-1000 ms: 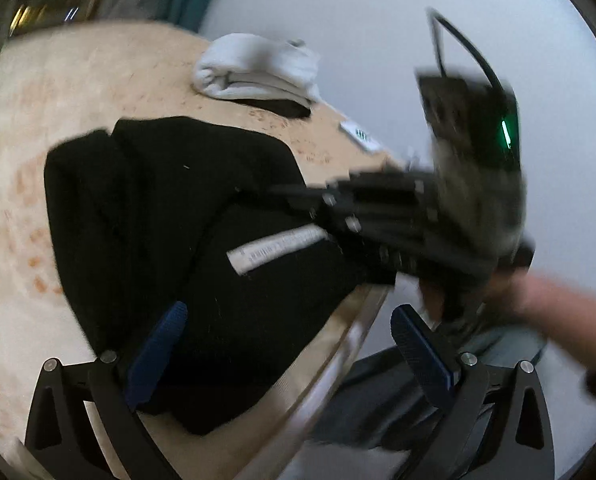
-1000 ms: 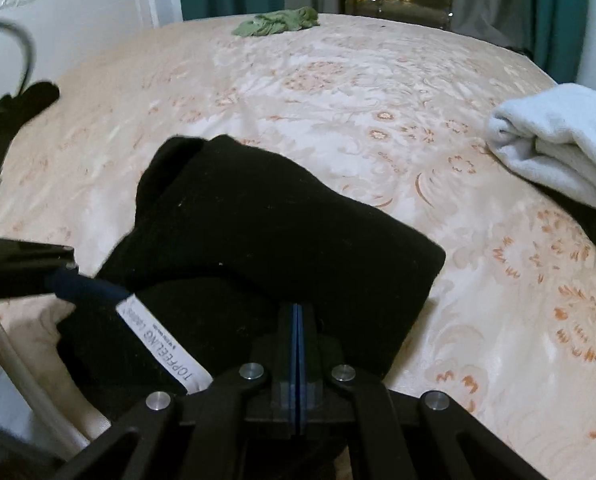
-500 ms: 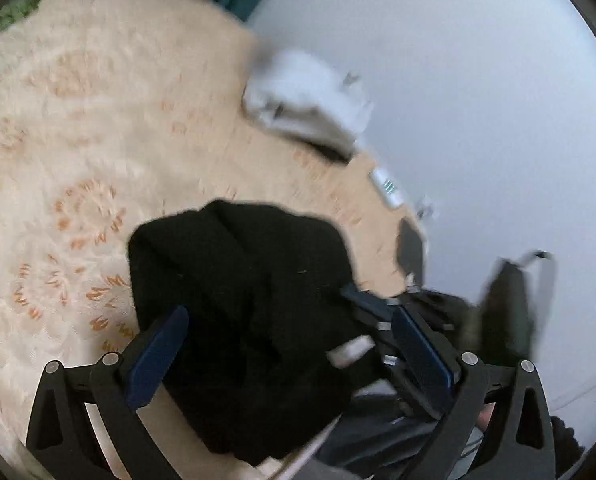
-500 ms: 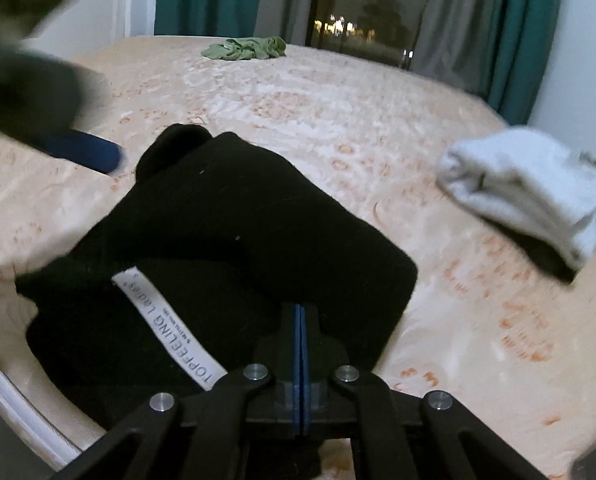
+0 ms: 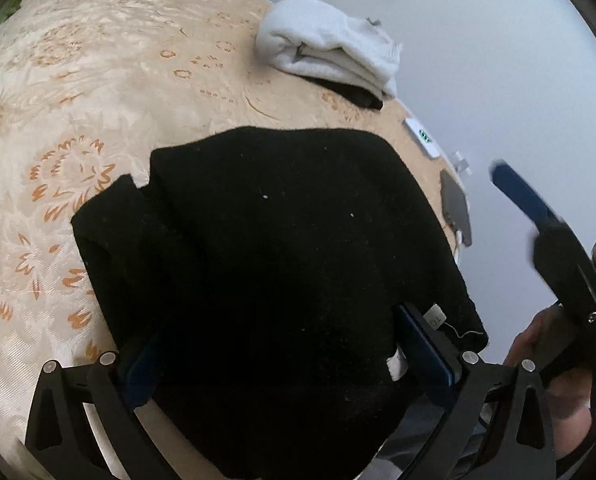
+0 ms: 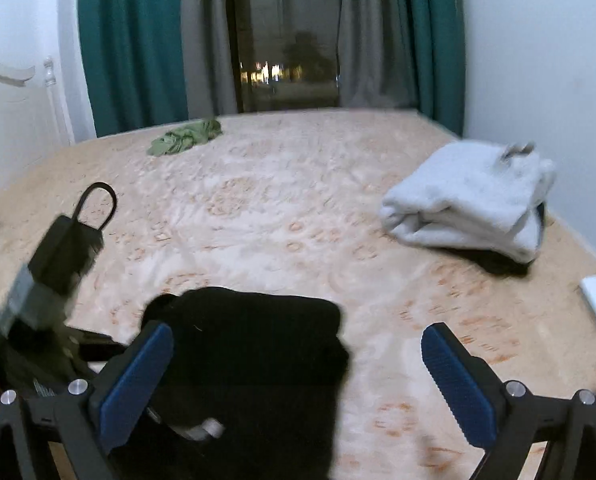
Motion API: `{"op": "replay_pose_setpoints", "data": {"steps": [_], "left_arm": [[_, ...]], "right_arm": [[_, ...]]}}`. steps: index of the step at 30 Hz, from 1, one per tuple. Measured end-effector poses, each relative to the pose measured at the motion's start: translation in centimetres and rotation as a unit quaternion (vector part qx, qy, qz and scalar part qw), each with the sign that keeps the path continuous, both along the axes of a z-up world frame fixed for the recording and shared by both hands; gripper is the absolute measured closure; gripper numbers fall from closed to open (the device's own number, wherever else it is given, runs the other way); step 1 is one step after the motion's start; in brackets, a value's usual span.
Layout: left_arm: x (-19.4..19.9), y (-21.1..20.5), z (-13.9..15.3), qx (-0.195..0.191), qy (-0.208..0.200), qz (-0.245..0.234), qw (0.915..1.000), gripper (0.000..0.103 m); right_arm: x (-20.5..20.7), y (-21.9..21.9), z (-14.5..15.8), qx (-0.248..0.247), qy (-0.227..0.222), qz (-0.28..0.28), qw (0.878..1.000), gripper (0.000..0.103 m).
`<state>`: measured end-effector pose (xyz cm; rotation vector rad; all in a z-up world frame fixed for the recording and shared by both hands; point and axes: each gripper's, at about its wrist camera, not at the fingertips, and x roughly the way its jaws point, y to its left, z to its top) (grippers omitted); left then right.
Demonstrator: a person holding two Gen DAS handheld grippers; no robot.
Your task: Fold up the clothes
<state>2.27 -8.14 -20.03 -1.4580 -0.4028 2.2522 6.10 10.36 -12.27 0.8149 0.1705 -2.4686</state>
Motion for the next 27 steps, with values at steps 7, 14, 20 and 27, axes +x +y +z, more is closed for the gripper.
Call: {"op": "replay_pose_setpoints", "data": {"steps": [7, 14, 20, 27], "left_arm": [[1.4, -0.2, 0.3, -0.016, -0.009, -0.008, 0.9998, 0.0], [2.8, -2.3, 2.3, 0.026, 0.062, 0.05, 0.9965, 0.0], [0.7, -3.3, 4.5, 0.093, 0.085, 0.076, 0.9891, 0.0], [-1.0, -2.5, 4.3, 0.087, 0.106, 0.086, 0.9868, 0.0]], "right_arm": [[-2.0, -5.3, -2.5, 0.131, 0.017, -0.033, 0.991, 0.005], [-3.7, -0.4, -6.3, 0.096, -0.064, -0.053, 0.992, 0.003], [-3.7, -0.6, -7.7, 0.095, -0.054, -0.048, 0.993, 0.001], [-3.8, -0.6, -7.8, 0.086, -0.06, -0.049, 0.993, 0.001]]}}
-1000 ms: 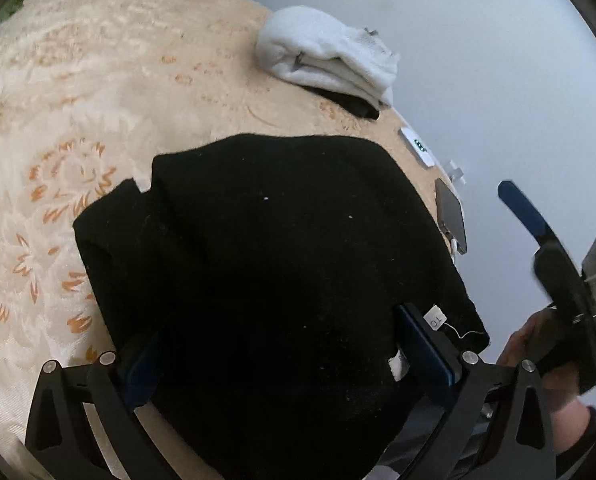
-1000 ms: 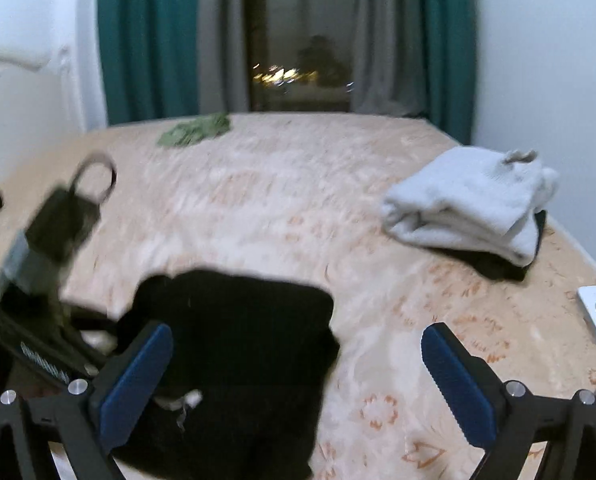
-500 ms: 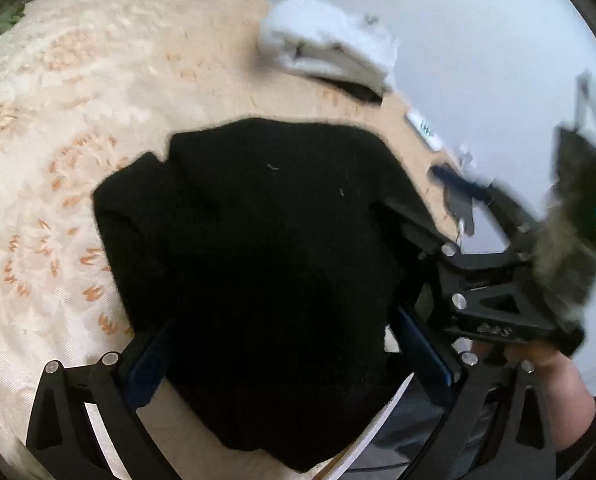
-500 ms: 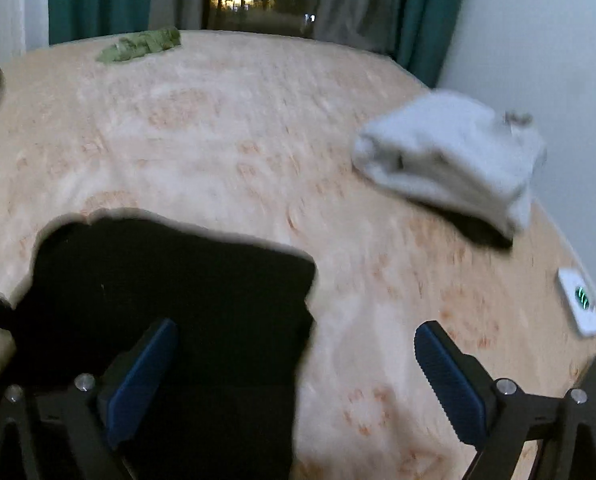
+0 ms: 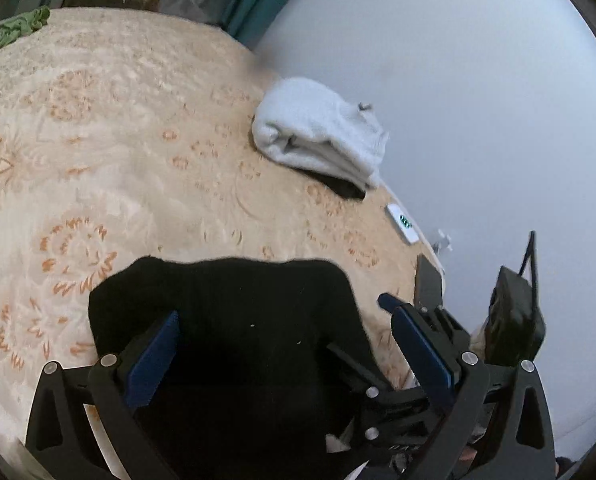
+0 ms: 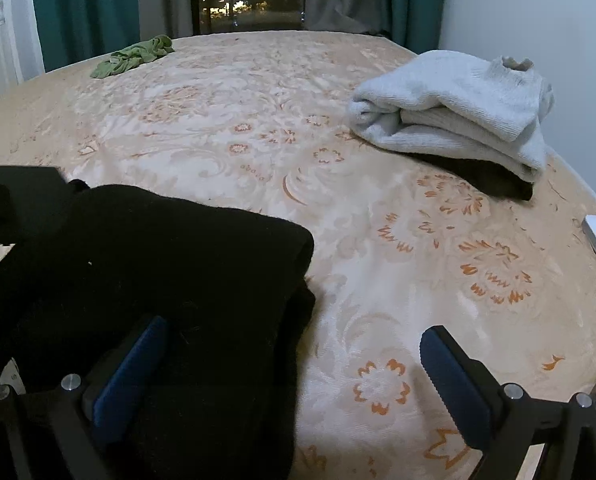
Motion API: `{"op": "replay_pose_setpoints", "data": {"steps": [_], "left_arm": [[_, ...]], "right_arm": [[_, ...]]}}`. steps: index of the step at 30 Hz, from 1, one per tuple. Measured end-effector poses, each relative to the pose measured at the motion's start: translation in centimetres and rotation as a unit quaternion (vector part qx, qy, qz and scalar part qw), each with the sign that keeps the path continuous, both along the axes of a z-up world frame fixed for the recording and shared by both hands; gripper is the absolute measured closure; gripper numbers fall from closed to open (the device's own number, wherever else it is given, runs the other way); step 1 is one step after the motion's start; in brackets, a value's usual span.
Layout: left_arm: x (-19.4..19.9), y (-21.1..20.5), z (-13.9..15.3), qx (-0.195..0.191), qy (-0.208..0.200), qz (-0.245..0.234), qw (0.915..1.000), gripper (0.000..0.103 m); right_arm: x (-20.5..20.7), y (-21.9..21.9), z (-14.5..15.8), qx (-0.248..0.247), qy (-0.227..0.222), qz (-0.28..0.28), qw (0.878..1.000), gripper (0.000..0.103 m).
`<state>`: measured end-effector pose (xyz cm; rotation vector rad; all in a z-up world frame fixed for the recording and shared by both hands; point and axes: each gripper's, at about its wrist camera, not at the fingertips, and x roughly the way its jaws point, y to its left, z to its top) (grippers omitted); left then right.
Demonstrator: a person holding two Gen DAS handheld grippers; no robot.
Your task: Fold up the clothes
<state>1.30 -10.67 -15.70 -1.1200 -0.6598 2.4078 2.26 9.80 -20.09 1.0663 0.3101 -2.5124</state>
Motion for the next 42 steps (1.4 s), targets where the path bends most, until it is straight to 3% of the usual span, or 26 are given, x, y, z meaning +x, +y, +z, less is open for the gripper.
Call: {"op": "replay_pose_setpoints", "data": {"steps": [4, 7, 9, 10, 12, 13, 15, 17, 19, 22, 23, 25, 26, 29, 33, 36, 38, 42], "left_arm": [[0.0, -0.7, 1.0, 0.043, 0.025, -0.005, 0.9988, 0.0], [-0.5, -1.1, 1.2, 0.07, 0.001, -0.008, 0.9975, 0.0], [-1.2, -0.3, 1.0, 0.033, -0.052, -0.018, 0.9979, 0.0], [-1.3, 0.6, 0.8, -0.008, -0.092, -0.039, 0.995, 0.0], [-0.6, 2.7, 0.4, -0.107, -0.168, -0.103, 0.9745, 0.0], [0.5, 3.4, 1.0, -0.131, -0.168, -0.133, 0.9679, 0.0], [3.2, 3.9, 2.8, -0.146, -0.141, -0.179, 0.9626, 0.0], [4.8, 4.0, 4.8, -0.139, -0.112, -0.184, 0.9665, 0.0], [4.5, 3.5, 7.1, -0.094, -0.069, -0.161, 0.9801, 0.0], [2.3, 2.9, 8.1, -0.046, -0.017, -0.102, 0.9936, 0.0], [1.4, 2.8, 7.8, -0.053, -0.014, -0.077, 0.9955, 0.0], [-0.7, 3.2, 5.6, -0.093, -0.037, -0.027, 0.9946, 0.0], [-1.5, 3.3, 4.5, -0.095, -0.046, -0.018, 0.9942, 0.0], [-2.5, 4.1, 1.7, -0.074, -0.055, -0.04, 0.9949, 0.0], [-2.9, 5.6, 1.2, -0.123, -0.027, -0.061, 0.9901, 0.0], [-3.3, 4.8, 0.1, -0.122, -0.037, -0.073, 0.9892, 0.0], [-2.9, 4.8, -1.6, -0.151, -0.029, -0.089, 0.9841, 0.0], [-2.0, 2.9, -2.8, -0.101, -0.023, -0.083, 0.9912, 0.0]], "right_arm": [[-0.6, -0.1, -0.3, -0.008, -0.012, 0.007, 1.0, 0.001], [-1.2, 0.5, -0.7, -0.033, -0.034, 0.013, 0.999, 0.001], [-1.6, 1.0, -1.0, -0.05, -0.05, 0.02, 0.997, 0.001], [-1.8, 1.3, -1.2, -0.059, -0.059, 0.026, 0.996, 0.001], [-2.3, 1.5, -1.5, -0.072, -0.074, 0.038, 0.994, 0.001], [-2.4, 1.6, -1.6, -0.076, -0.078, 0.044, 0.993, 0.001], [-2.5, 1.5, -1.7, -0.069, -0.078, 0.057, 0.993, 0.001], [-2.5, 1.5, -1.7, -0.073, -0.08, 0.063, 0.992, 0.001], [-2.8, 1.5, -1.8, -0.078, -0.084, 0.068, 0.991, 0.001], [-2.9, 1.4, -1.7, -0.074, -0.083, 0.076, 0.991, 0.001], [-2.9, 1.4, -1.7, -0.073, -0.081, 0.075, 0.991, 0.001], [-2.8, 1.3, -1.6, -0.07, -0.078, 0.073, 0.992, 0.001], [-2.7, 1.3, -1.5, -0.068, -0.075, 0.069, 0.992, 0.001], [-2.3, 1.1, -1.4, -0.061, -0.066, 0.06, 0.994, 0.001], [-1.4, 0.8, -1.0, -0.036, -0.032, 0.051, 0.998, 0.001], [-1.4, 0.7, -0.9, -0.027, -0.025, 0.055, 0.998, 0.001], [-1.5, 0.7, -0.8, -0.025, -0.026, 0.057, 0.998, 0.001], [-2.1, 0.9, -1.3, -0.042, -0.057, 0.067, 0.995, 0.001]]}}
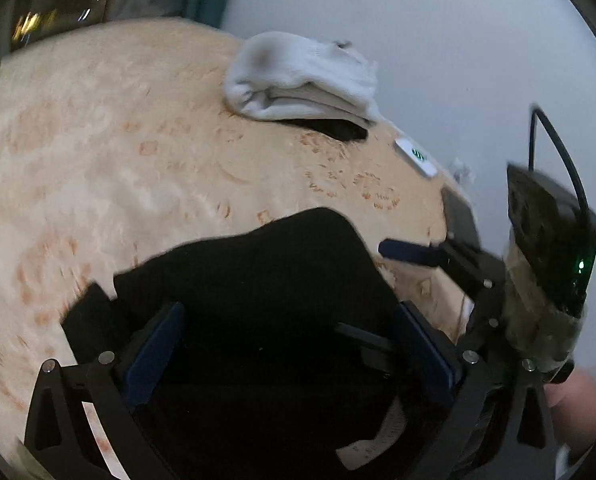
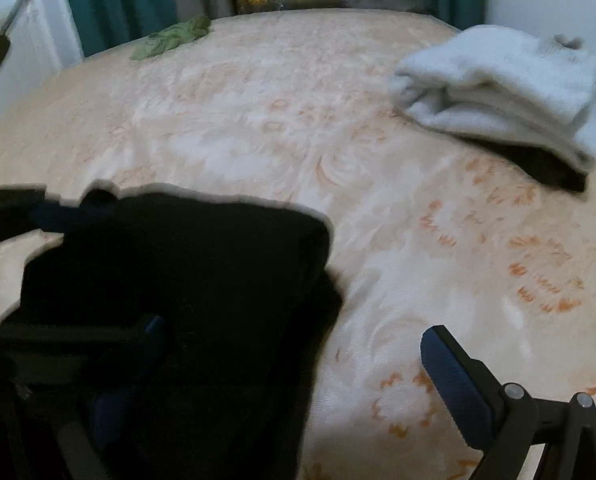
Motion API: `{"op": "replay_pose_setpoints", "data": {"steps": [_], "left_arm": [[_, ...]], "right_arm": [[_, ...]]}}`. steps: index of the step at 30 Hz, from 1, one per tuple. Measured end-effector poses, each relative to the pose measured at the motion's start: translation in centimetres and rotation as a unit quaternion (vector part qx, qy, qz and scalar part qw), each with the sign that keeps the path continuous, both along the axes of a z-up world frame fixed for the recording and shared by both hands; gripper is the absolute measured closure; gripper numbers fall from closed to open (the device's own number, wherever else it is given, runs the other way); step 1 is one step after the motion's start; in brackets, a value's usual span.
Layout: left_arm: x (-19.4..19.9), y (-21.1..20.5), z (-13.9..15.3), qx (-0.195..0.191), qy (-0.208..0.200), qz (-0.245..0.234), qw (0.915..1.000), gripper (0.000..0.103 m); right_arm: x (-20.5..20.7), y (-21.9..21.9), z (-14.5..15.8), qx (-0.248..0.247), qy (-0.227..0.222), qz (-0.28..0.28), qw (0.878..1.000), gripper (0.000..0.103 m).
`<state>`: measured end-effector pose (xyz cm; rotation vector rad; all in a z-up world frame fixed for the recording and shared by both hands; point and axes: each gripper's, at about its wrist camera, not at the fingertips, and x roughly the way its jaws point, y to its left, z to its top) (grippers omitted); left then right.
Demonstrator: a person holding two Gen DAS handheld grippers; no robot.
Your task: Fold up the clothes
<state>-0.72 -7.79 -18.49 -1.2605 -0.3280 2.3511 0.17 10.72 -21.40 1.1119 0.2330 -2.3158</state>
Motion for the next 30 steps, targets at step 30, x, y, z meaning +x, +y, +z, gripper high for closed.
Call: {"op": "replay_pose_setpoints", "data": {"steps": [30], "left_arm": [[2.4, -2.1, -0.5, 0.026, 0.002, -0.009, 0.9996, 0.0]], "right_arm": [[-5.0, 3.1, 9.3, 0.0, 0.022, -0.053, 0.998, 0.0]]}}
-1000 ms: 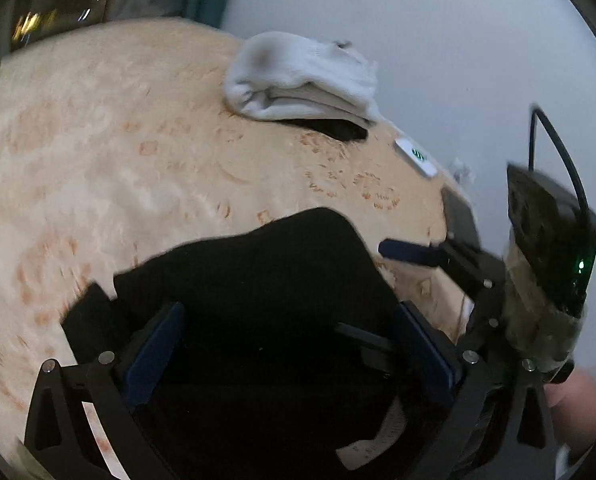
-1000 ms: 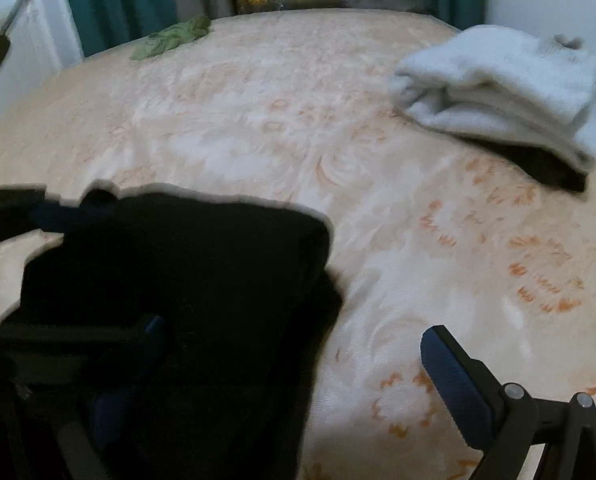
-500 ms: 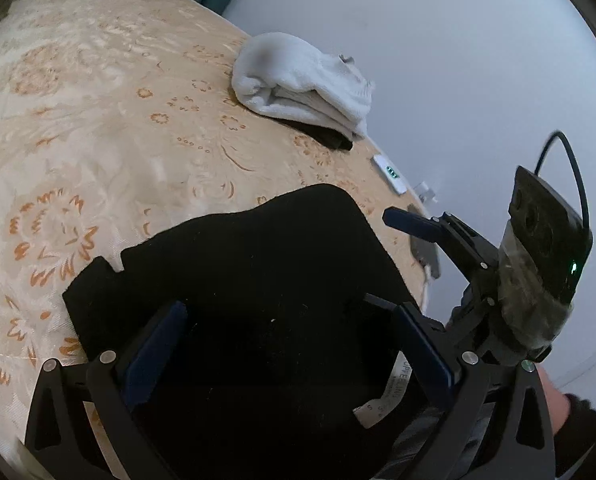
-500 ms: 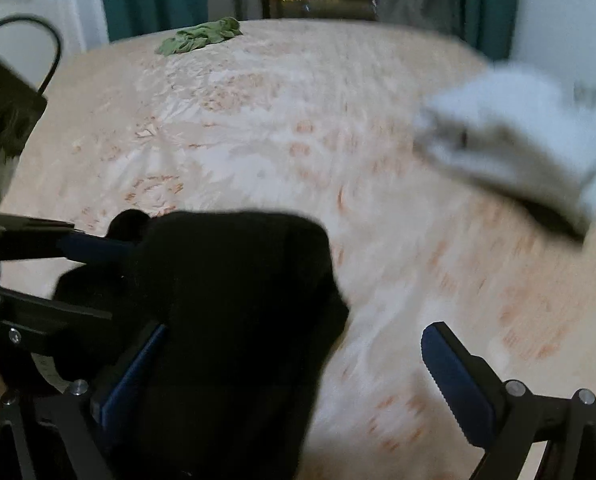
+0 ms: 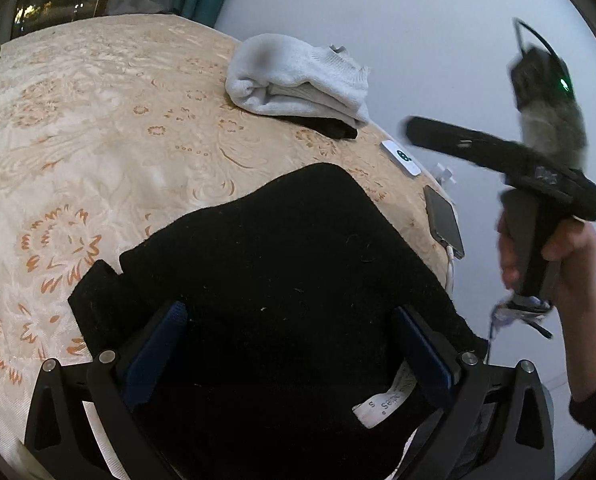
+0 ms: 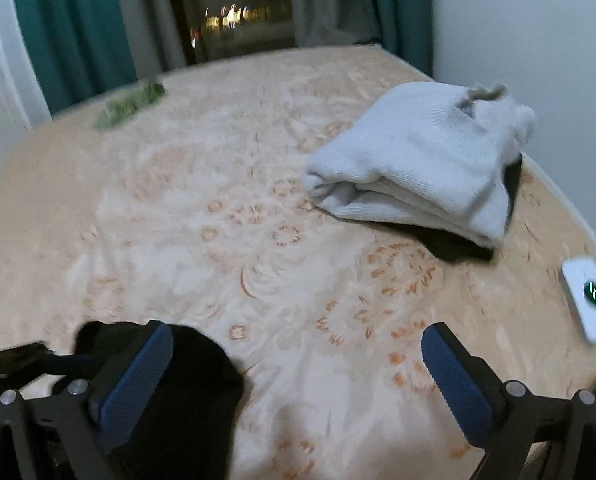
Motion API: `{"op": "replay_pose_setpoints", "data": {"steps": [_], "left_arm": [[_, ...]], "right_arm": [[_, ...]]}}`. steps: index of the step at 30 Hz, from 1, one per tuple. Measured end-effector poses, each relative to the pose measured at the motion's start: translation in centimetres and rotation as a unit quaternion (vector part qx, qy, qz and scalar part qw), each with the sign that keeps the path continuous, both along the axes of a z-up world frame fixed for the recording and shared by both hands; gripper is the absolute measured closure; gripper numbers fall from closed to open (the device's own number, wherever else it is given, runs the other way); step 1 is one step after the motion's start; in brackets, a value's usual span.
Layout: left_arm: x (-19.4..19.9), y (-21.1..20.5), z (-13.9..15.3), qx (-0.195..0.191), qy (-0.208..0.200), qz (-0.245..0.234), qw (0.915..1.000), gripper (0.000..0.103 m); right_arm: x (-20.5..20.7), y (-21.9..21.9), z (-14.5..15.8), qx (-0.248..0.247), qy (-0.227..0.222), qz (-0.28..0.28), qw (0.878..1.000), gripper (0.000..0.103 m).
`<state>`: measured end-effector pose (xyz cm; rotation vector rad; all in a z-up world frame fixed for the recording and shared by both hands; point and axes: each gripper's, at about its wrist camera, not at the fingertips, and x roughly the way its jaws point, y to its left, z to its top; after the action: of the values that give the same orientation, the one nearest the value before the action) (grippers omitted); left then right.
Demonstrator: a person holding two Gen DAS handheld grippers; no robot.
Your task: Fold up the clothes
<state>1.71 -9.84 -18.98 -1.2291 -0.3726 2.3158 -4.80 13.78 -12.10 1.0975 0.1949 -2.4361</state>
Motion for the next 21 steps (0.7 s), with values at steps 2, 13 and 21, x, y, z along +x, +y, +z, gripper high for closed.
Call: {"op": "replay_pose_setpoints", "data": {"steps": [2, 13, 21], "left_arm": [[-0.1, 0.1, 0.0, 0.0, -0.003, -0.002, 1.0, 0.0], [-0.1, 0.6, -0.7, 0.003, 0.009, -0.04, 0.9992, 0.001], [0.5, -0.2, -0.7, 0.024, 0.018, -0.029, 0.9991, 0.001]], "right_arm": [[-0.6, -2.6, -0.9, 0.026, -0.003, 0.032, 0.999, 0.0], [-1.6, -5.5, -8.8, 0.131, -0.005, 0.08, 0.988, 0.001], [-1.9, -5.3, -8.3, 0.136, -0.02, 0.07, 0.988, 0.001]]}}
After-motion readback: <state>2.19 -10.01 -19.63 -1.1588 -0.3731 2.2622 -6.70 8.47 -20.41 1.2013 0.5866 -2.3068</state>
